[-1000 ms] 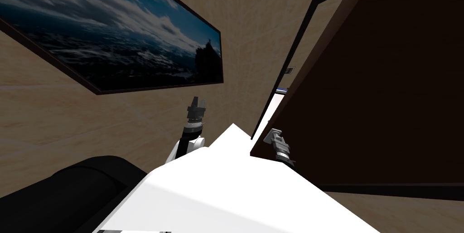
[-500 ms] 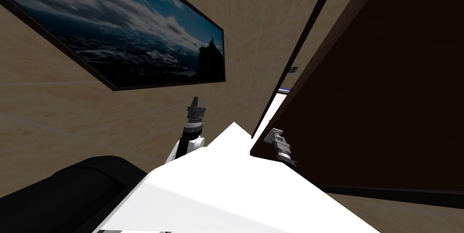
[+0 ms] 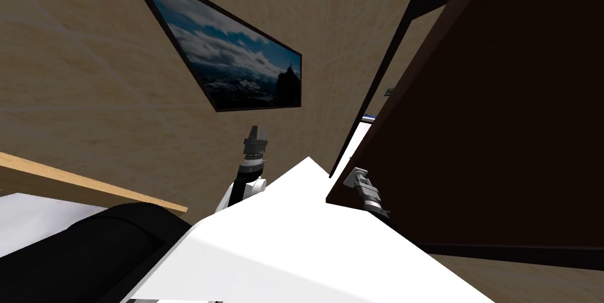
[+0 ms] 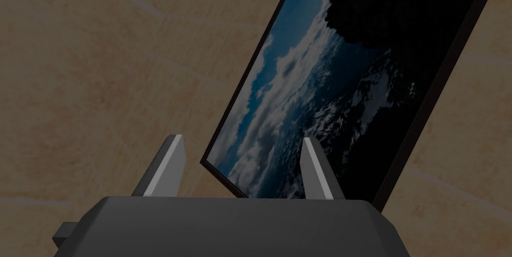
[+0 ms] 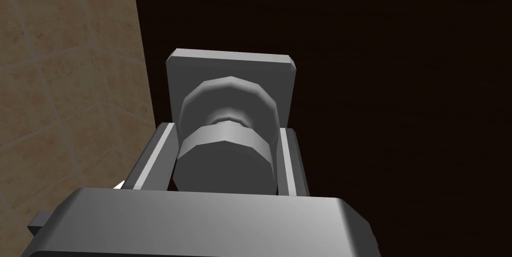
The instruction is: Pull the door open
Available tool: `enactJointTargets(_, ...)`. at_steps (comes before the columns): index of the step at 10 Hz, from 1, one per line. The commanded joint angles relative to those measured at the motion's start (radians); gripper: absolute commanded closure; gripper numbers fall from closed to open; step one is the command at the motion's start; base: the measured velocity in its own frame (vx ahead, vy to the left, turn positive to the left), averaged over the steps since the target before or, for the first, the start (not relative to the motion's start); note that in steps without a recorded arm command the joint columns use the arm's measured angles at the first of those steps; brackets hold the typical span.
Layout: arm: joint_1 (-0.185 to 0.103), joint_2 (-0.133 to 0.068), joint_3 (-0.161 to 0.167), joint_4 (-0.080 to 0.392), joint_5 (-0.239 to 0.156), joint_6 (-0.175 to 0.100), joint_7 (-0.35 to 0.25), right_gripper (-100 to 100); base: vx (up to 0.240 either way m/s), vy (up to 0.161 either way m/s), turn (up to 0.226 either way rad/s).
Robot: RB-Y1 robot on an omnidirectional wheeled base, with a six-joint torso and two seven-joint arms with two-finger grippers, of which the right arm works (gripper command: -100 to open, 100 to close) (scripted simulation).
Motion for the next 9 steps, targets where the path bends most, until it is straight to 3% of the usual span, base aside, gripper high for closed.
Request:
enactJointTargets(1,0.008,-0.029,0.012,-0.006,-0.006,0.008,-0.027,100,-0.201,-0.023,0.157)
enactJointTargets(2,0.014,-0.052,0.021,-0.011,-0.010,0.014,-0.045,100,-0.248,-0.048,0.197)
enactJointTargets(4,0.022,-0.079,0.030,-0.017,-0.015,0.022,-0.067,100,-0.206,-0.056,0.153)
enactJointTargets(5,0.017,-0.071,0.025,-0.013,-0.013,0.016,-0.059,100,-0.088,-0.029,0.041)
enactJointTargets(9,0.030,-0.113,0.052,-0.011,-0.006,-0.005,-0.097,100,-0.191,-0.028,0.130)
